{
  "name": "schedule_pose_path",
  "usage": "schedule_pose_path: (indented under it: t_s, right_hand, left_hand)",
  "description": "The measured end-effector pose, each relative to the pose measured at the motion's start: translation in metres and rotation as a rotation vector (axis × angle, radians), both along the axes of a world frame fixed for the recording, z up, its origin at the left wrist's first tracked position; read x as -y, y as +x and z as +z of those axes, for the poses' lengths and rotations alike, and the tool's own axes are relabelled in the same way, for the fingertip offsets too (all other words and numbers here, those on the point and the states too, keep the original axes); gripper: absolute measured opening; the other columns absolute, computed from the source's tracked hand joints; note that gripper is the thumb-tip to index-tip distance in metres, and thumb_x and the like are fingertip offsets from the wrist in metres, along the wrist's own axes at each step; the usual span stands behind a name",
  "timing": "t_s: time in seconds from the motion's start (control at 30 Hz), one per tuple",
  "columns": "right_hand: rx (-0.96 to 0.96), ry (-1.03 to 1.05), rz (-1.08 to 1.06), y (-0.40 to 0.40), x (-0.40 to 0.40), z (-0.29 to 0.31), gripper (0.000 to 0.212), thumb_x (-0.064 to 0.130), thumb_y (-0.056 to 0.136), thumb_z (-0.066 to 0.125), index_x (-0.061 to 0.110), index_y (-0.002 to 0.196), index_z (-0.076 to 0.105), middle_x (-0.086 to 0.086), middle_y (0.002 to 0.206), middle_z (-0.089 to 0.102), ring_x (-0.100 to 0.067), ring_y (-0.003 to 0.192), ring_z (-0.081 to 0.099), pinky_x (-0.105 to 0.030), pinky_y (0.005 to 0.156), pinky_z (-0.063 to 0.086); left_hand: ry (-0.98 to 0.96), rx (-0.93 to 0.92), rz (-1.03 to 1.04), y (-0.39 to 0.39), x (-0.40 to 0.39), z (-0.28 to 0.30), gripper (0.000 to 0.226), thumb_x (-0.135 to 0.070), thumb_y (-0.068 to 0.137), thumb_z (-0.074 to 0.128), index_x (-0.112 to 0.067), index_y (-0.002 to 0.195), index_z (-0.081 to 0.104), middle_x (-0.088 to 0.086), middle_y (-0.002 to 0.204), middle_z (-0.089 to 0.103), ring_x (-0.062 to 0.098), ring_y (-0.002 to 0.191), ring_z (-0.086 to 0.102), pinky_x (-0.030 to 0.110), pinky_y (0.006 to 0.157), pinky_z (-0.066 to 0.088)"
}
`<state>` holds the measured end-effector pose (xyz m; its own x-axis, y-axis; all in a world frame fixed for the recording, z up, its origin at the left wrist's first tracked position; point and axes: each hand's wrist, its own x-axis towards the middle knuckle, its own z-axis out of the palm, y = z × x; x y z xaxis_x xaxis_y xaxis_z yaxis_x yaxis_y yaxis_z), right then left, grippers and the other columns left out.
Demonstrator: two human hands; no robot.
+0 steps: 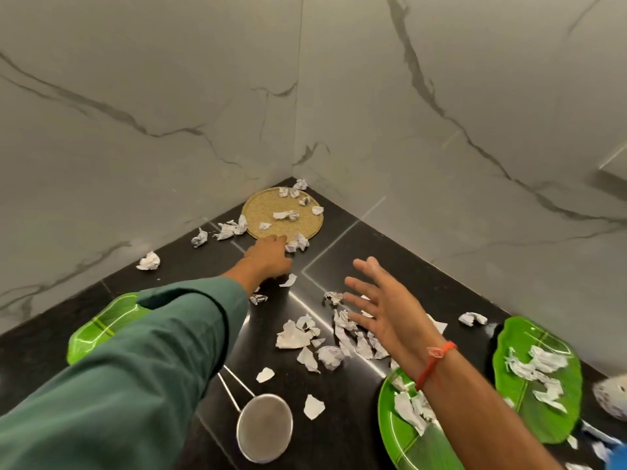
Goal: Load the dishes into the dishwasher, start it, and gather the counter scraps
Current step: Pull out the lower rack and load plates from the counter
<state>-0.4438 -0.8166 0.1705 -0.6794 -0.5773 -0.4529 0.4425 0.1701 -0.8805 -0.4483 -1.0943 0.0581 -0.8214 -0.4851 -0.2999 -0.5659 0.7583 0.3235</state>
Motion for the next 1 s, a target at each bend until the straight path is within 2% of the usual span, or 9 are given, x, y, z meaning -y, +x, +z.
schedule_pose_path:
  t_s: [0.1,0.27,0.47,0.53,0.63,0.7,0.8,0.9,1.0]
  right_hand:
    - [0.042,0.022,0.027,-0.006,0.016,-0.011,0.052,0.059,0.096,0.047,0.032,0.141,0.053,-0.003,0.139,0.058,-0.021,0.121,0.06,-0.039,0.101,0.051]
    - [0.121,0.035,0.024,-0.02,0.038,-0.031,0.051,0.061,0.097,0.045,0.031,0.136,0.056,-0.007,0.139,0.057,-0.026,0.125,0.057,-0.039,0.096,0.051]
    - [0.232,0.058,-0.033,-0.029,0.042,-0.067,0.062,0.064,0.096,0.044,0.026,0.144,0.051,-0.011,0.144,0.054,-0.028,0.126,0.056,-0.043,0.103,0.045]
    - [0.249,0.086,-0.046,-0.028,0.037,-0.076,0.065,0.066,0.096,0.042,0.025,0.147,0.047,-0.012,0.151,0.046,-0.03,0.135,0.047,-0.046,0.107,0.041]
    - [0.226,0.124,-0.047,-0.025,0.028,-0.083,0.07,0.069,0.095,0.041,0.027,0.15,0.043,-0.009,0.158,0.037,-0.031,0.145,0.035,-0.05,0.116,0.032]
    - [0.188,0.138,-0.019,-0.024,0.025,-0.084,0.07,0.068,0.095,0.039,0.028,0.152,0.04,-0.007,0.16,0.034,-0.029,0.146,0.032,-0.05,0.118,0.03]
    - [0.109,0.187,0.047,-0.021,0.03,-0.086,0.068,0.064,0.098,0.039,0.028,0.155,0.034,-0.001,0.161,0.033,-0.023,0.147,0.032,-0.047,0.116,0.03]
    - [0.029,0.226,0.087,-0.019,0.033,-0.092,0.061,0.055,0.102,0.043,0.024,0.154,0.036,0.002,0.159,0.037,-0.018,0.145,0.035,-0.043,0.119,0.031]
    - [-0.026,0.241,0.086,-0.018,0.027,-0.097,0.051,0.046,0.103,0.047,0.023,0.148,0.045,0.004,0.154,0.044,-0.013,0.14,0.04,-0.041,0.121,0.029]
  left_hand:
    - [-0.104,0.014,-0.047,-0.005,0.005,-0.019,0.065,-0.04,0.095,0.053,-0.015,0.152,0.035,0.012,0.155,0.041,0.036,0.14,0.038,0.048,0.115,0.034]
    - [-0.344,-0.102,-0.138,0.005,-0.026,-0.031,0.056,-0.04,0.097,0.049,-0.019,0.148,0.04,0.011,0.142,0.052,0.035,0.127,0.047,0.045,0.108,0.036]
    - [0.094,-0.247,-0.47,0.025,-0.069,-0.019,0.041,-0.039,0.096,0.055,-0.029,0.136,0.057,-0.001,0.124,0.064,0.017,0.113,0.057,0.041,0.095,0.049]
    - [0.142,-0.366,-0.394,0.031,-0.067,-0.018,0.036,-0.035,0.098,0.057,-0.028,0.133,0.061,-0.004,0.126,0.066,0.014,0.115,0.058,0.039,0.1,0.047]
    - [0.017,-0.539,-0.094,0.031,-0.041,-0.024,0.036,-0.031,0.097,0.059,-0.028,0.133,0.06,-0.006,0.136,0.059,0.014,0.129,0.05,0.041,0.112,0.038]
    - [-0.038,-0.434,0.103,0.029,-0.018,-0.027,0.051,-0.034,0.095,0.06,-0.026,0.144,0.049,0.002,0.146,0.05,0.023,0.136,0.044,0.044,0.116,0.035]
    - [0.116,-0.215,0.26,0.022,-0.002,-0.028,0.075,-0.039,0.091,0.061,-0.022,0.156,0.027,0.015,0.153,0.04,0.037,0.14,0.038,0.053,0.113,0.037]
    - [0.175,-0.214,0.295,0.016,-0.006,-0.029,0.079,-0.044,0.09,0.06,-0.029,0.157,0.019,0.016,0.15,0.045,0.039,0.135,0.045,0.057,0.107,0.042]
    - [0.301,-0.249,0.466,0.012,-0.002,-0.018,0.084,-0.048,0.087,0.066,-0.033,0.156,0.021,0.013,0.15,0.047,0.037,0.132,0.049,0.056,0.107,0.043]
